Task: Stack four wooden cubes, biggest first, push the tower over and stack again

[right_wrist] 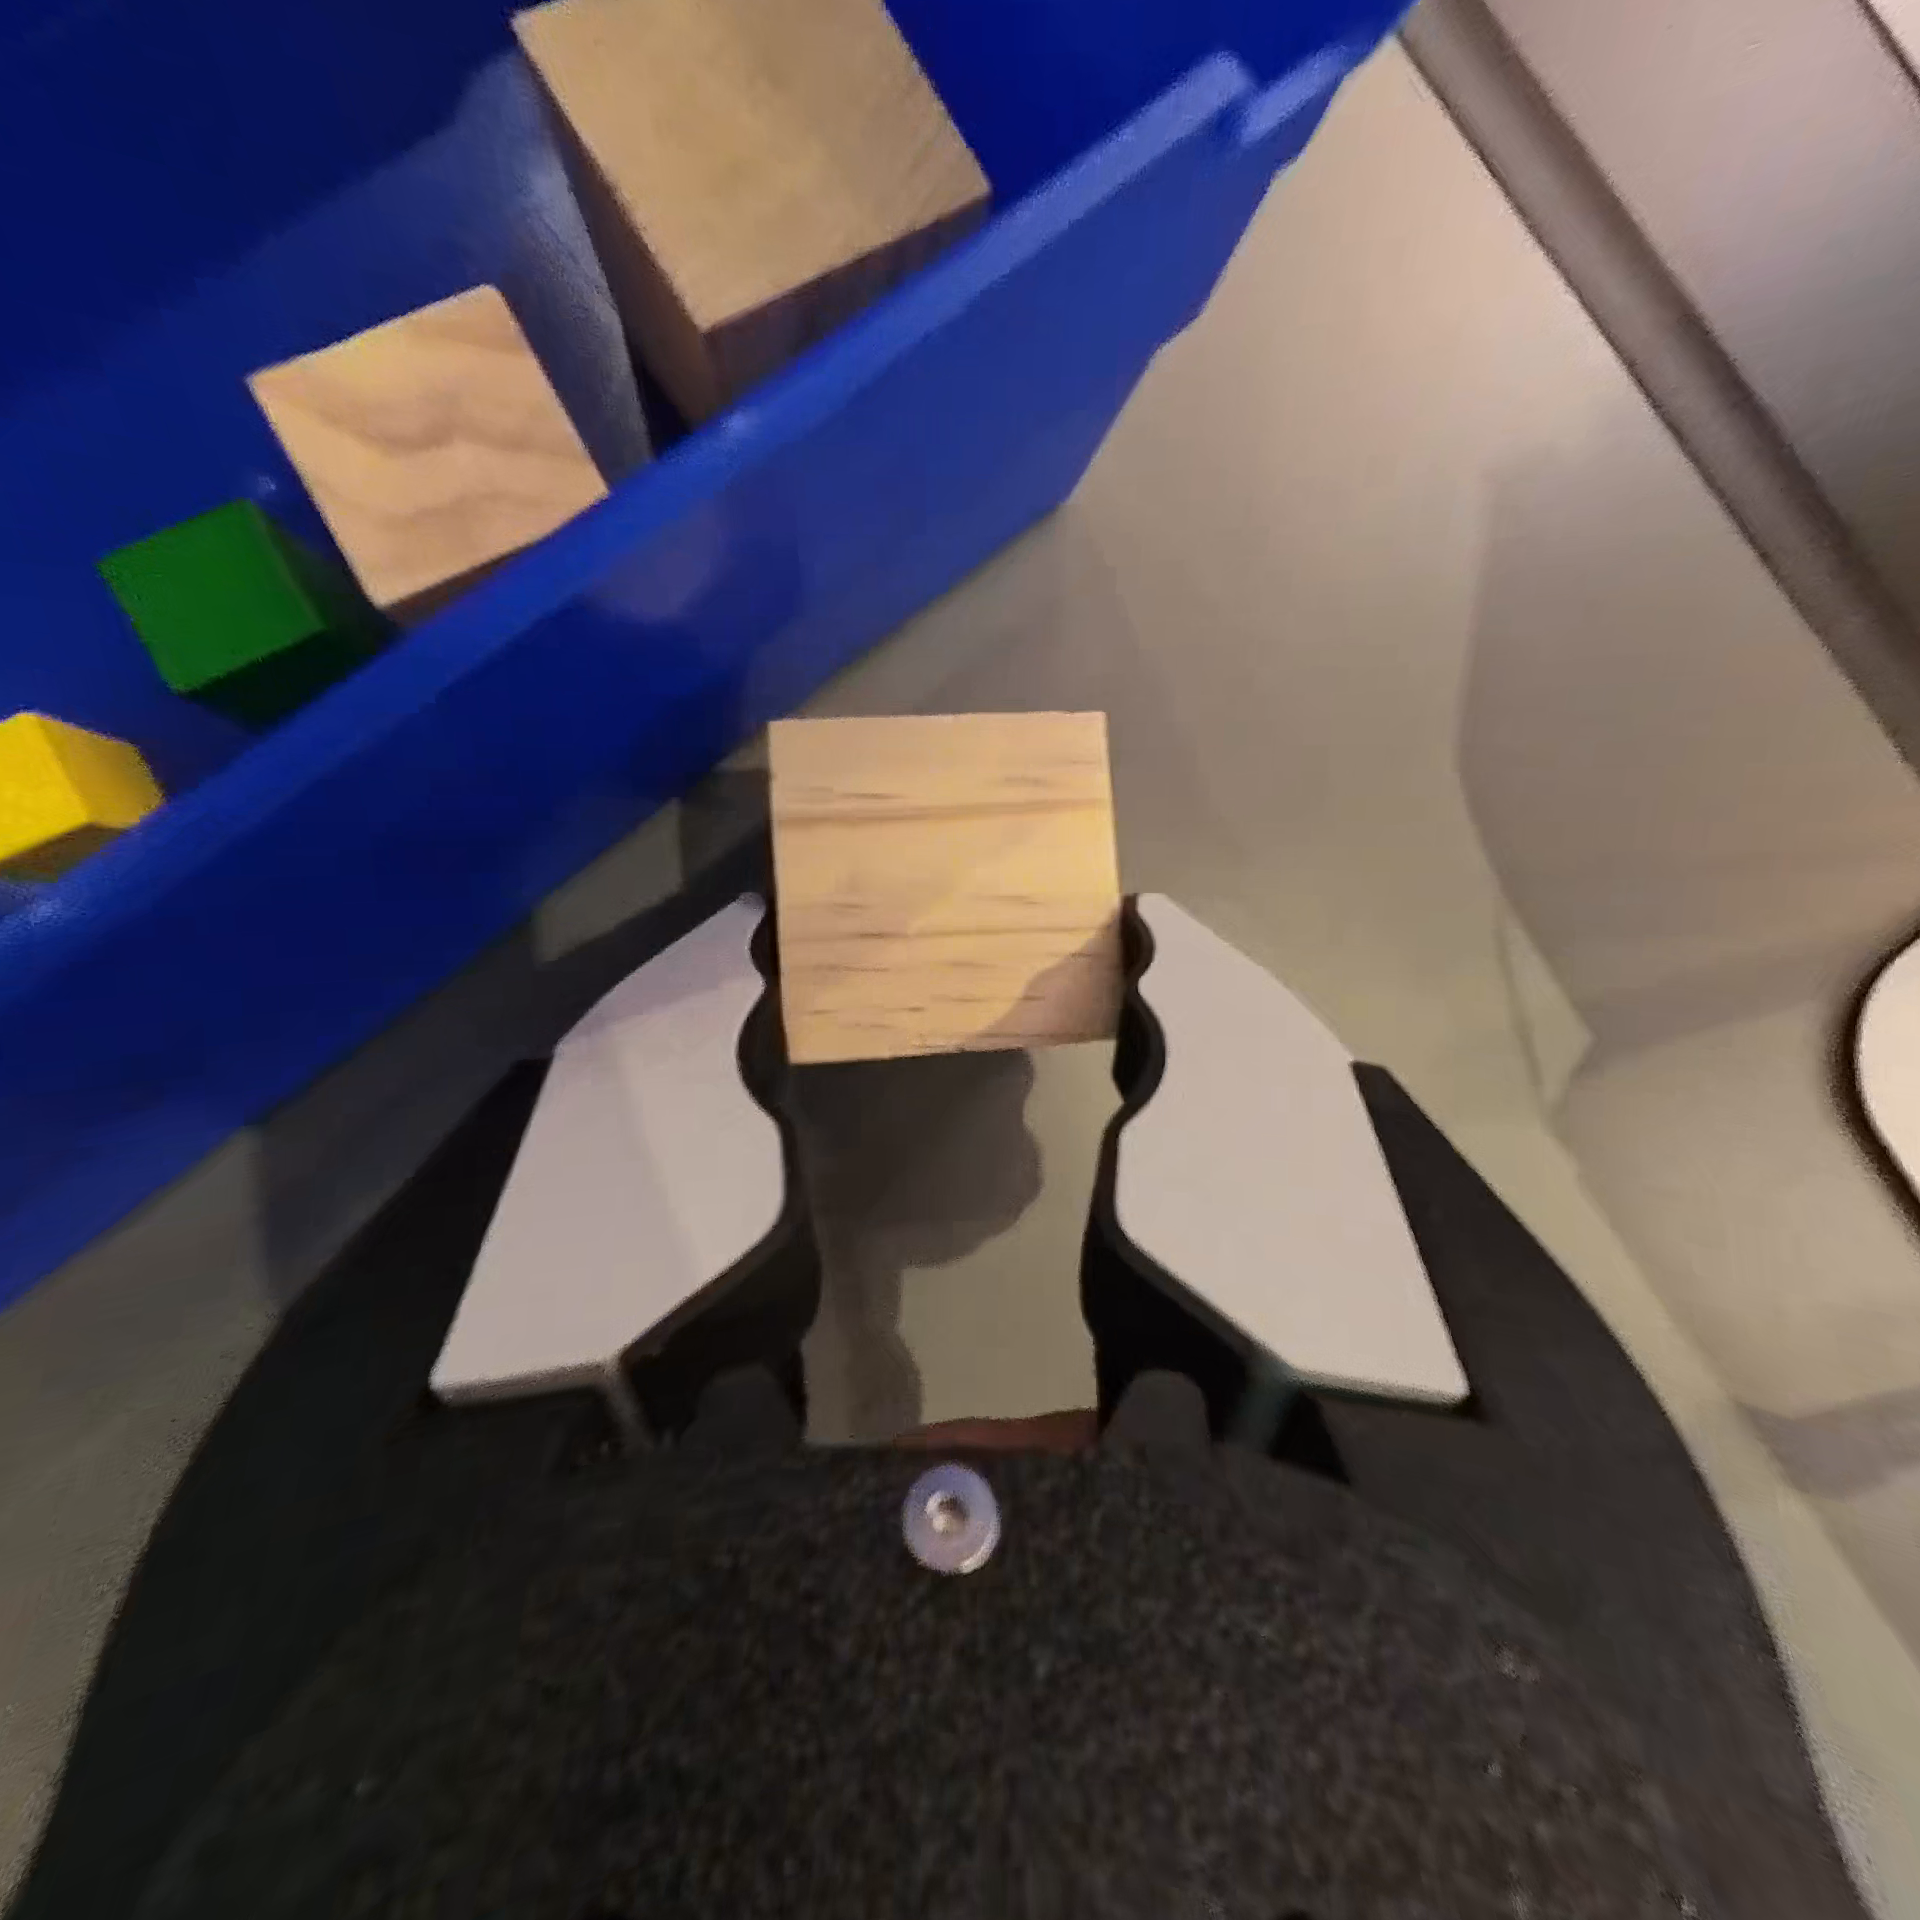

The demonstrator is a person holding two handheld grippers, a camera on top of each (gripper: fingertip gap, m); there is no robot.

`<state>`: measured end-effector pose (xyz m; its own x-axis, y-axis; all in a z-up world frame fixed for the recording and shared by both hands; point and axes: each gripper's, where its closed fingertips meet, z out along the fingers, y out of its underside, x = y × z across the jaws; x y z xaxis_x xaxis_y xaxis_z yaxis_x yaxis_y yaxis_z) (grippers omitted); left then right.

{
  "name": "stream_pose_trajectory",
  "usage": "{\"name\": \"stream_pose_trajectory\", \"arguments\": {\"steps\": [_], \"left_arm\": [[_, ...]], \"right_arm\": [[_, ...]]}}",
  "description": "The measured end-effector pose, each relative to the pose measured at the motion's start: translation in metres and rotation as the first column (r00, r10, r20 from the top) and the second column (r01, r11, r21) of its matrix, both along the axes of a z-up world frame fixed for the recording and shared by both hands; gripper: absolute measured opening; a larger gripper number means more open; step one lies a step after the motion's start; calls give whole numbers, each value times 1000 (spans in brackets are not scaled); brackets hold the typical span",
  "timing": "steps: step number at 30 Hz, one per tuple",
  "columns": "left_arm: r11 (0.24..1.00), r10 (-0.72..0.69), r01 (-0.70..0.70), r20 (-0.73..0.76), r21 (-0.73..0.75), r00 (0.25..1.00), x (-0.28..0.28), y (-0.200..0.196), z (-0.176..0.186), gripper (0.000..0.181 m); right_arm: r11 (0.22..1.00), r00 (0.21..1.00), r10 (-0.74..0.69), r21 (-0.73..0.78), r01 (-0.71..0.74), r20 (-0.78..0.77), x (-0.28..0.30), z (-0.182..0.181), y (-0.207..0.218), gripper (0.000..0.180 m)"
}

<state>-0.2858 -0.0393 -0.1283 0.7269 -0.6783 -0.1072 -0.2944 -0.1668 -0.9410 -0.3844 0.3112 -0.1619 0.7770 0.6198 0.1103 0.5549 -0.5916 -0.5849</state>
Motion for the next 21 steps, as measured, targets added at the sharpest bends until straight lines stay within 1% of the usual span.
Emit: {"name": "stream_pose_trajectory", "arguments": {"steps": [3, 6, 9, 11, 13, 14, 16, 17, 19, 21], "left_arm": [[1000, -8, 8, 11, -22, 1000, 0, -1, -1, 48], [999, -17, 17, 11, -34, 1000, 1, -2, -2, 48], [999, -30, 31, 7, -39, 1000, 4, -4, -3, 48], [998, -40, 40, 2, -42, 999, 7, -6, -4, 48], [998, -49, 49, -2, -47, 999, 10, -6, -5, 48], [997, -52, 52, -3, -50, 999, 11, -6, -6, 48], [997, -57, 56, -4, -54, 998, 13, -4, -7, 48], [997, -59, 58, -4, -57, 998, 15, -4, -8, 47], [996, -64, 64, -4, -67, 998, 18, -2, -10, 47], [995, -69, 68, -6, -76, 998, 20, -1, -13, 47]], "right_arm": [[997, 998, 64, 54, -63, -23, 11, 18, -8, 60], [973, 982, 187, 131, -188, 19, 45, 52, -25, 60], [936, 956, 278, 197, -293, 97, 106, 86, -44, 60], [932, 950, 289, 193, -308, 119, 155, 99, -54, 60], [924, 936, 344, 149, -351, 75, 194, 97, -70, 60], [921, 927, 372, 109, -374, 42, 211, 89, -81, 60], [903, 903, 430, 18, -429, -20, 235, 67, -106, 60], [894, 894, 448, -4, -448, -24, 244, 55, -115, 60], [867, 867, 497, -13, -498, -14, 252, 37, -132, 60], [851, 851, 525, 5, -525, -20, 251, 26, -142, 60]]}}
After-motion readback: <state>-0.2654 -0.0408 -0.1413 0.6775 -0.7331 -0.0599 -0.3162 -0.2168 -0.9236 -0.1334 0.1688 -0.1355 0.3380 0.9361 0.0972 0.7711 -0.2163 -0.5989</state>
